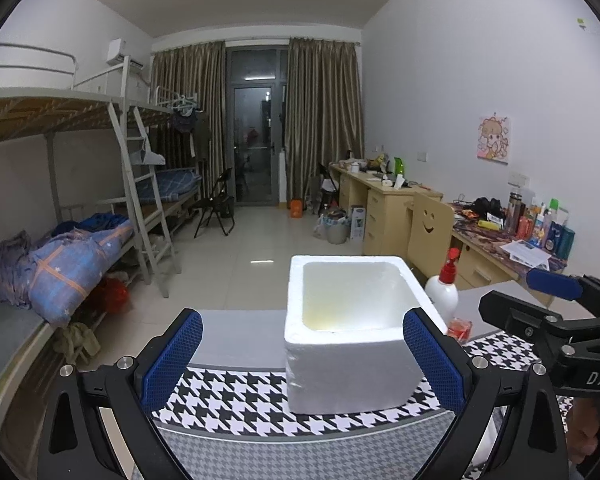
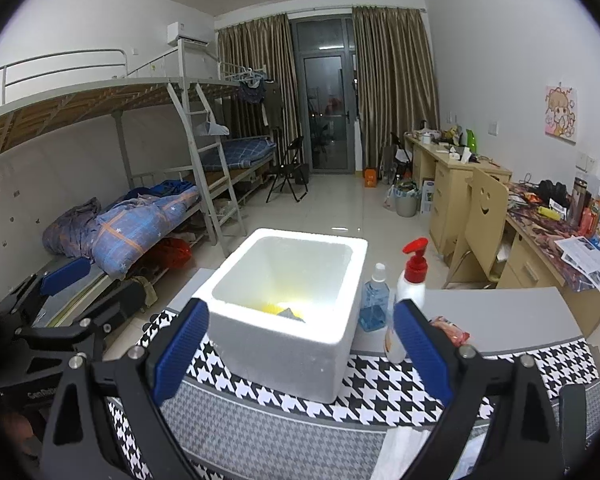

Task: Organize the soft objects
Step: 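Withdraw both open tools from the box back toward the table items, then lower the left tool over the white tissue pack while the right tool reaches the white foam stick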

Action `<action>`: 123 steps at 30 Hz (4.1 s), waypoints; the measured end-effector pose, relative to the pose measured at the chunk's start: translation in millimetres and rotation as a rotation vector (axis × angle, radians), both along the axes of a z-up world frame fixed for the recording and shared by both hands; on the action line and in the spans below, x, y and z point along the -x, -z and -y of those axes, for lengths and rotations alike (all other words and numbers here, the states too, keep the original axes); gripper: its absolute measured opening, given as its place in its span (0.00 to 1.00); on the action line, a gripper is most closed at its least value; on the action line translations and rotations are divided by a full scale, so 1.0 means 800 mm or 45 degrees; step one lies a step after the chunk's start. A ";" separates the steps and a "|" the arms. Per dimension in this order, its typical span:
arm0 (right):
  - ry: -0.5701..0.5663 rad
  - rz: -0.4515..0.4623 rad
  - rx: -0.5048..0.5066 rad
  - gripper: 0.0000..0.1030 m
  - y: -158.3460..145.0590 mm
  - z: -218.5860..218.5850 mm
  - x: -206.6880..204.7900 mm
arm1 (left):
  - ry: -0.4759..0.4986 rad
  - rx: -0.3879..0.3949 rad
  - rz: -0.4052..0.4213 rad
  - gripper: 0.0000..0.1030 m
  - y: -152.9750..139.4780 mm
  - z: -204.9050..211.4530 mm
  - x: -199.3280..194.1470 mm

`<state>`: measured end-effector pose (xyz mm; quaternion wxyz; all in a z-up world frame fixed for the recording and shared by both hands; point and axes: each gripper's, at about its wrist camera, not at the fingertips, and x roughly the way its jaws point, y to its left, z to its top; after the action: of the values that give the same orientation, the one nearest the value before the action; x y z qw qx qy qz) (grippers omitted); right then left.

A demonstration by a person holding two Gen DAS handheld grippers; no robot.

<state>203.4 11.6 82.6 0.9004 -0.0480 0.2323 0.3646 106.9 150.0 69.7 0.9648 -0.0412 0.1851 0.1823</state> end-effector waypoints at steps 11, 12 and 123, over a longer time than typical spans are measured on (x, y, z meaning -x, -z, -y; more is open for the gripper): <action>0.022 0.073 -0.003 0.93 -0.016 0.030 0.038 | 0.025 -0.015 0.037 0.99 -0.010 0.021 0.027; 0.023 0.079 -0.001 0.93 -0.015 0.032 0.041 | 0.035 -0.018 0.042 0.99 -0.011 0.025 0.030; 0.400 -0.101 0.107 0.93 0.153 0.271 -0.015 | 0.296 0.158 -0.195 0.99 0.137 0.210 -0.062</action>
<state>215.7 -204.9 -40.1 0.9338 -0.0343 0.2872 0.2108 156.6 -18.1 -39.7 0.9580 -0.0652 0.2725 0.0601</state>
